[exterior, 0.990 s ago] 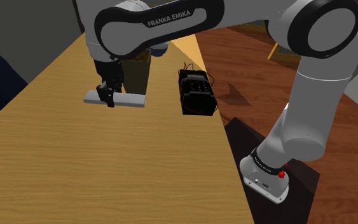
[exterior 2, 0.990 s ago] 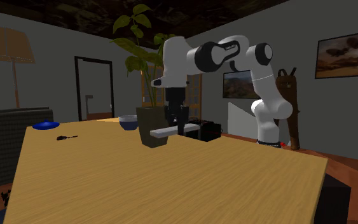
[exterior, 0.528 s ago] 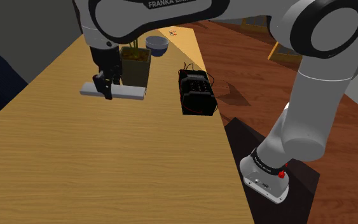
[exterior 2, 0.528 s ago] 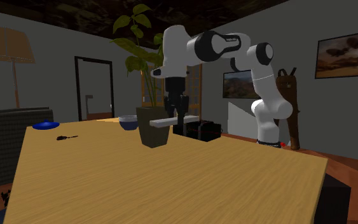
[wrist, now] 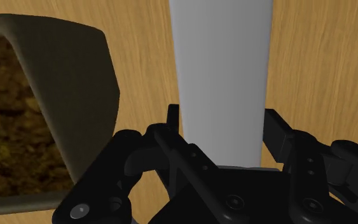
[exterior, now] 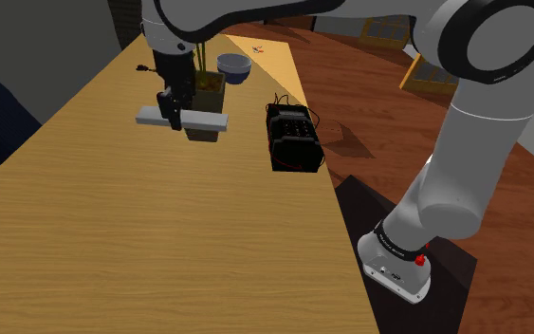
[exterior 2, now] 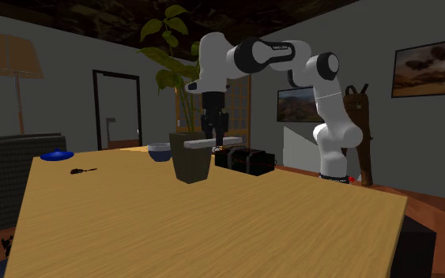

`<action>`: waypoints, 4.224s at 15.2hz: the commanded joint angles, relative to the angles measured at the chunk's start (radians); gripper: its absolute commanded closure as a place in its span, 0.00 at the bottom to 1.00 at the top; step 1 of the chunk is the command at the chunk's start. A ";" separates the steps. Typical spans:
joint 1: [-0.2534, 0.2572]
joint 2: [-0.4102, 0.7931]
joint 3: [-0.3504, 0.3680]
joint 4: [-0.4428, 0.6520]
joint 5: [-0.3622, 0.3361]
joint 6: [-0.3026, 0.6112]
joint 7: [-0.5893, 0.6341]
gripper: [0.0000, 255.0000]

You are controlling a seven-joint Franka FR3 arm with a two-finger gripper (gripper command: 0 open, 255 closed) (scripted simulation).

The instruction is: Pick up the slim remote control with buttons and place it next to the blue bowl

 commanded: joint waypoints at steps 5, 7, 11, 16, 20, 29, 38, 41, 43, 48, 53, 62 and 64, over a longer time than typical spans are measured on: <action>-0.091 -0.038 -0.045 -0.042 0.024 0.009 -0.138 1.00; -0.120 -0.040 -0.060 -0.044 0.028 0.008 -0.183 1.00; -0.175 -0.034 -0.091 -0.033 0.033 0.003 -0.270 1.00; -0.238 -0.005 -0.130 0.012 0.034 -0.012 -0.374 1.00; -0.287 0.037 -0.160 0.072 0.033 -0.032 -0.454 1.00; -0.388 0.194 -0.217 0.312 0.027 -0.115 -0.622 1.00; -0.453 0.399 -0.250 0.619 0.019 -0.217 -0.735 1.00; -0.457 0.387 -0.250 0.557 0.020 -0.168 -0.735 1.00; -0.459 0.381 -0.250 0.521 0.020 -0.137 -0.734 1.00; -0.462 0.375 -0.250 0.443 0.020 -0.065 -0.733 1.00; -0.465 0.378 -0.250 0.381 0.020 0.000 -0.732 1.00; -0.467 0.402 -0.253 0.298 0.016 0.106 -0.730 1.00; -0.467 0.409 -0.253 0.284 0.016 0.128 -0.730 1.00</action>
